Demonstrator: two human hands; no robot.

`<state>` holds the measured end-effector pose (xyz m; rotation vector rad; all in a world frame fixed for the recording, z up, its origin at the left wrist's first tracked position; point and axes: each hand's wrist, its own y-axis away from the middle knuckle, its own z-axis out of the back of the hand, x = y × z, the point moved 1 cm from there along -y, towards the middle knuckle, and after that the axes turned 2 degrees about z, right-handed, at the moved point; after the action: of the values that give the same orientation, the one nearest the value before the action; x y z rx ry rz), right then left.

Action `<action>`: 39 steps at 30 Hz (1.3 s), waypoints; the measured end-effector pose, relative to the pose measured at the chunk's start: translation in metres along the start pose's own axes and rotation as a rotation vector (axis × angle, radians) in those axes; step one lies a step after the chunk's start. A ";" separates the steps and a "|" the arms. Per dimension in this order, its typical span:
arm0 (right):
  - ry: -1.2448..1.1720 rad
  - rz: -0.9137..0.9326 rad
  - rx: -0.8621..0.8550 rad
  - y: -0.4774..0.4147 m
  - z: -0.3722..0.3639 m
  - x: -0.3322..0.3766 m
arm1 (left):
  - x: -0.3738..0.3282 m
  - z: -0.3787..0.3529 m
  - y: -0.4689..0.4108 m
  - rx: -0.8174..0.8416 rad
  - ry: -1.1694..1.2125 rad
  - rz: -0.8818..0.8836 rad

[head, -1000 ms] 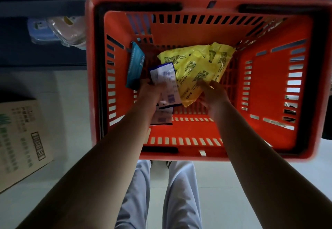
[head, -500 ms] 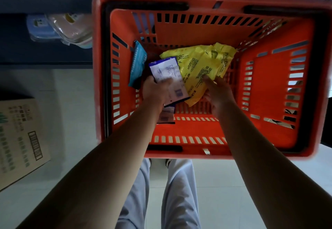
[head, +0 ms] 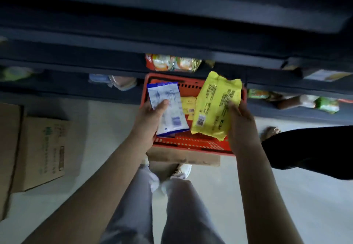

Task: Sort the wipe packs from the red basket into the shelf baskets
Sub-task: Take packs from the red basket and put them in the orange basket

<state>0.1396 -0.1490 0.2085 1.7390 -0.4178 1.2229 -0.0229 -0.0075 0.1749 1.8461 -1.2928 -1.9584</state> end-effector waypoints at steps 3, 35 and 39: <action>-0.014 0.049 0.011 0.040 -0.008 0.058 | -0.048 -0.005 0.055 0.054 0.059 -0.021; -0.396 0.020 0.302 0.081 -0.392 0.214 | -0.369 0.288 0.083 0.066 0.048 -0.380; -0.331 0.068 0.510 0.050 -0.417 0.235 | -0.396 0.301 0.047 0.038 0.030 -0.371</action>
<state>-0.0199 0.2263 0.4638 2.3991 -0.3784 1.1547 -0.2161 0.3559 0.4590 2.2598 -1.0429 -2.0753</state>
